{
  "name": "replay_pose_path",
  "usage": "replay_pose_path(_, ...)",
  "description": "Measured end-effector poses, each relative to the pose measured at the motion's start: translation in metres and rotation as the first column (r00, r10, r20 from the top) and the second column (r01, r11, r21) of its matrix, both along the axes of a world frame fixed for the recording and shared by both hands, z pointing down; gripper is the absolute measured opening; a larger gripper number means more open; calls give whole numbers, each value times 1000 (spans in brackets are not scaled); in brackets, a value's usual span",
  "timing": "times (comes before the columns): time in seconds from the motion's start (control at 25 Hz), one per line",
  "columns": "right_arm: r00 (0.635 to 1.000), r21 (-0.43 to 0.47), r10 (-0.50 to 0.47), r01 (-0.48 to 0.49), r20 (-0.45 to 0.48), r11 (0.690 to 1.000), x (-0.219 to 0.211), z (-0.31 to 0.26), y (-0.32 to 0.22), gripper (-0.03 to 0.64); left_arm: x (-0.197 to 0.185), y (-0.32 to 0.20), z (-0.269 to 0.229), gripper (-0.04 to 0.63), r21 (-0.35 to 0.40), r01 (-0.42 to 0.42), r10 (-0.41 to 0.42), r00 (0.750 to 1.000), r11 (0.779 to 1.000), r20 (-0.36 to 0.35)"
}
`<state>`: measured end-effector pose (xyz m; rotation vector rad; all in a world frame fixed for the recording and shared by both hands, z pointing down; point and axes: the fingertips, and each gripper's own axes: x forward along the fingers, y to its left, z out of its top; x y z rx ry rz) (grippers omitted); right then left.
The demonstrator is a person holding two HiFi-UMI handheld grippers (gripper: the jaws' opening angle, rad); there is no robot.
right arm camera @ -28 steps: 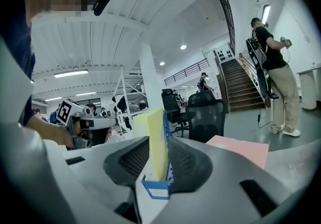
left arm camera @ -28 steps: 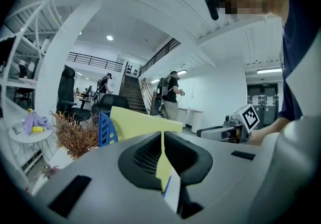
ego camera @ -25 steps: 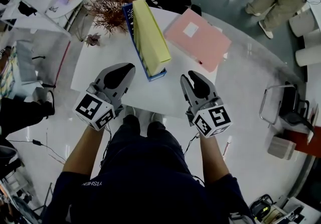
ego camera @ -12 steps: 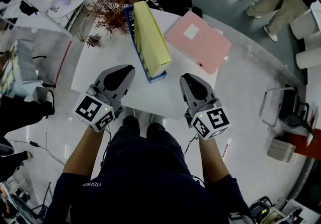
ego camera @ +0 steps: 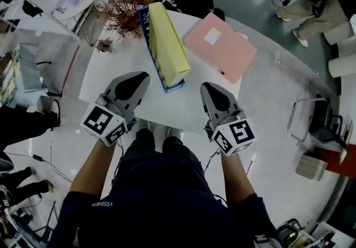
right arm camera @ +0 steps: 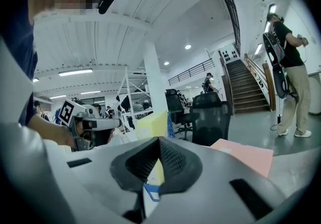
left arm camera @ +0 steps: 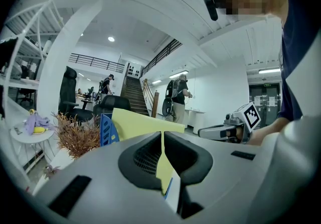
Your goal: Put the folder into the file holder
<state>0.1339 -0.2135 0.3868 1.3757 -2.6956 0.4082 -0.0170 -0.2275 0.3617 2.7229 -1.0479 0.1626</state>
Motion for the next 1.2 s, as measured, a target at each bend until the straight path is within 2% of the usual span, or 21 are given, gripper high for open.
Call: replay_pose_path(1.2,1000,-4,-2,2,-6,1000,-5,1,-7,5,-9,-2,0,43,-3,28,-28,1000,1000,-8)
